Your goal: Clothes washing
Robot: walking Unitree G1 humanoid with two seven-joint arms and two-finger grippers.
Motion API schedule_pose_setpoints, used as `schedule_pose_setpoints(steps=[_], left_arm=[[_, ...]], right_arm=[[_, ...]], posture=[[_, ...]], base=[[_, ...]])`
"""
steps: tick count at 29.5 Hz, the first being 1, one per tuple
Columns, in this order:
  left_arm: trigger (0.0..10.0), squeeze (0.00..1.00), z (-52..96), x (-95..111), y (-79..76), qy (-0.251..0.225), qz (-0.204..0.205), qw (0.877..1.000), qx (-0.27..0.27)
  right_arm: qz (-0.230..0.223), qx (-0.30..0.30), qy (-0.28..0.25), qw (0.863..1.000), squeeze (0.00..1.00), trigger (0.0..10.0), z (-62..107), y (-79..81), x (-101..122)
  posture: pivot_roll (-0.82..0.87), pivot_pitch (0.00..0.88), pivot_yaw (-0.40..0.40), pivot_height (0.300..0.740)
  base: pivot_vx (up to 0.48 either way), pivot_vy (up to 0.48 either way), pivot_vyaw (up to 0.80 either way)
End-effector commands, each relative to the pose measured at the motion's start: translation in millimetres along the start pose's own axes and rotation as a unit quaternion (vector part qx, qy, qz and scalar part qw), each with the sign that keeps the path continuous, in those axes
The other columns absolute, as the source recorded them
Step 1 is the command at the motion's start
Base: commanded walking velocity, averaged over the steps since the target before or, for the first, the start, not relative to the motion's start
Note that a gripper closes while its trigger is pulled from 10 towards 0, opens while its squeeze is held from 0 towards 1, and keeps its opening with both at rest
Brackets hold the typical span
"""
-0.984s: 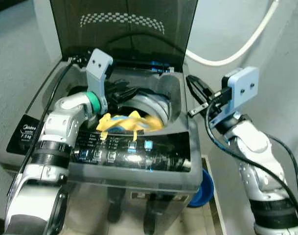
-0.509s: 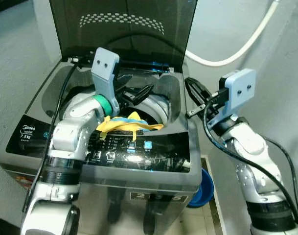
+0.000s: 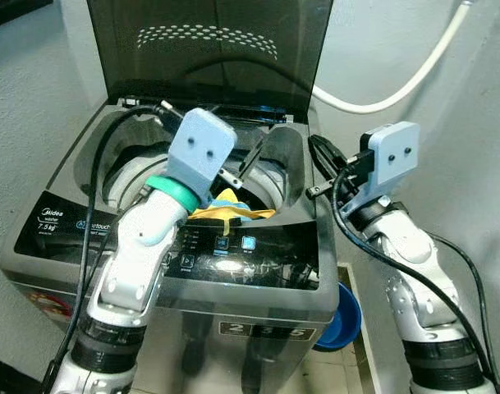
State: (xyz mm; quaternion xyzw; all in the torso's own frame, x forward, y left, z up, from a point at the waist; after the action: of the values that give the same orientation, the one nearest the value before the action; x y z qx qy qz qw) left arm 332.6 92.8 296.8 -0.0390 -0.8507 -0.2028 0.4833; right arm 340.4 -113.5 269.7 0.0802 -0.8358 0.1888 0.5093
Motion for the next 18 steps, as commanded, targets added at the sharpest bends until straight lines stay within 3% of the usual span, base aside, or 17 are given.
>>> schedule_pose_setpoints(steps=[1,4,5,7,10,18], left_arm=[[10.0,0.0,7.6,-9.2,19.2,0.02,0.029,0.997,0.062],[10.0,0.0,10.2,-12.8,31.4,0.026,0.035,0.995,0.093],[10.0,0.0,13.5,-14.9,49.9,0.023,0.029,0.99,0.137],[10.0,0.0,14.0,-14.9,52.6,0.02,0.025,0.989,0.143],[10.0,0.0,11.7,-12.6,68.8,0.014,0.017,0.984,0.176],[10.0,0.0,10.7,-10.8,79.1,0.012,0.023,0.98,0.198]], right_arm=[[-0.002,-0.036,0.007,0.999,0.0,10.0,-0.5,-5.9,-6.3],[-0.003,-0.054,0.008,0.999,0.0,10.0,-1.4,-9.3,-7.2],[-0.005,-0.081,0.008,0.997,0.0,10.0,-3.1,-15.6,-7.8],[-0.005,-0.085,0.007,0.996,0.0,10.0,-3.5,-16.7,-7.8],[-0.007,-0.108,0.007,0.994,0.0,10.0,-5.1,-23.9,-8.6],[-0.007,-0.122,0.007,0.992,0.0,10.0,-7.7,-27.1,-8.8]], posture=[[0.1,0.053,0.0,0.74],[0.11,0.052,-0.006,0.74],[0.11,0.05,-0.007,0.74],[0.11,0.05,-0.007,0.74],[0.13,0.048,-0.016,0.74],[0.13,0.045,-0.02,0.74]], base=[[0.0,0.0,0.0],[0.0,0.0,0.0],[0.0,0.0,0.0],[0.0,0.0,0.0],[0.0,0.0,0.0],[0.0,0.0,0.0]])
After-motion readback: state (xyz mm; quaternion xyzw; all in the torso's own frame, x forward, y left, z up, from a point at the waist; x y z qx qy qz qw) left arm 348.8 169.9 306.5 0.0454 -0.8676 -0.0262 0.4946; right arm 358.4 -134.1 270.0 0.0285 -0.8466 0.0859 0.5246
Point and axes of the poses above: a point about 5 cm out from each wrist's last joint towards the gripper, its own z axis pointing back from the gripper into the wrist, its own x axis along the axis of the wrist's last joint, y = z × x, the point moved 3 cm from there along -z, pointing out of the wrist towards the gripper, and after that the axes turned 5 degrees about z, right-handed, at the moved point
